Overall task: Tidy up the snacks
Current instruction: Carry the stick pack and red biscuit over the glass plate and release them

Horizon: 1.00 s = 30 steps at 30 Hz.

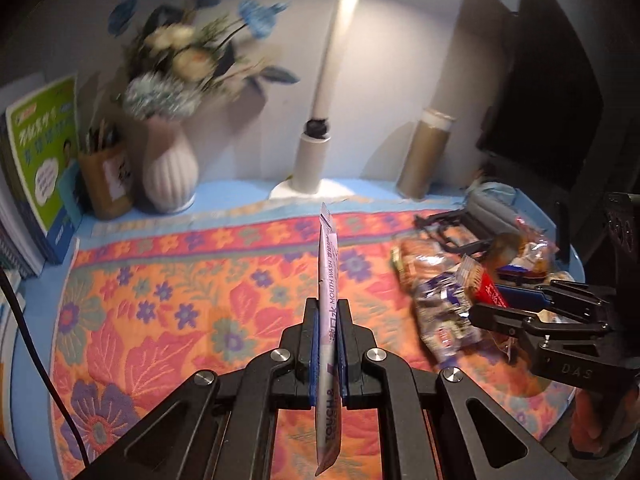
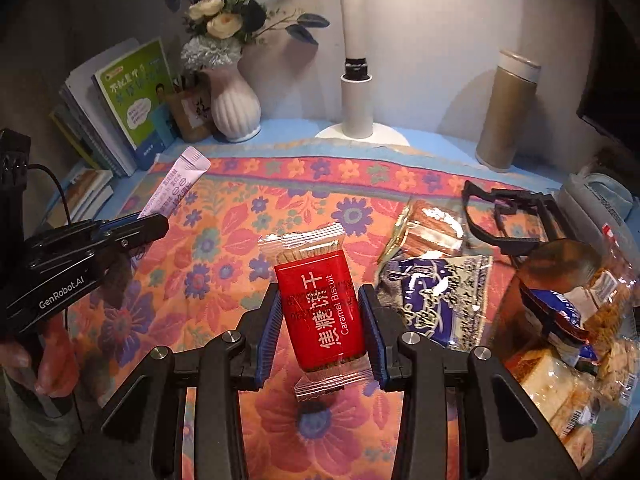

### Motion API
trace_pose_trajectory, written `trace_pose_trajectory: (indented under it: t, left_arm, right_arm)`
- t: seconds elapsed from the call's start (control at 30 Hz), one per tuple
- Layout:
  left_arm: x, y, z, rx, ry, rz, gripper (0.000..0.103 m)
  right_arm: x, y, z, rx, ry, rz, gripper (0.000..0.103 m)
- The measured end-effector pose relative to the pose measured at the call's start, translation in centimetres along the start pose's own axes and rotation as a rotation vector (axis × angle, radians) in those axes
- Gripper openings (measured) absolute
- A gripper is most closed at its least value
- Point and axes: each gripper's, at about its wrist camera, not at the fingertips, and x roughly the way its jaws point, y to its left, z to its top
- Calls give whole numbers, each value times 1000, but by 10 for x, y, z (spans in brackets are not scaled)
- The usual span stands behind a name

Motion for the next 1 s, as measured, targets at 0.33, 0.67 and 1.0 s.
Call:
trace_pose_trajectory:
  t: [0.33,0.67,1.0]
  left_arm:
    - [-14,-93,28,122,-84,-76,7]
    - [20,-174,24,193,-28,-194,7]
    - [40,-226,25,242,6,-276,7]
  right_arm:
    - [-68,-71,-15,114,-128,-106,37]
    - [-121,-169,-43,305,-203,-231,37]
    - [-138,-208,-65,390,-215,-275,37]
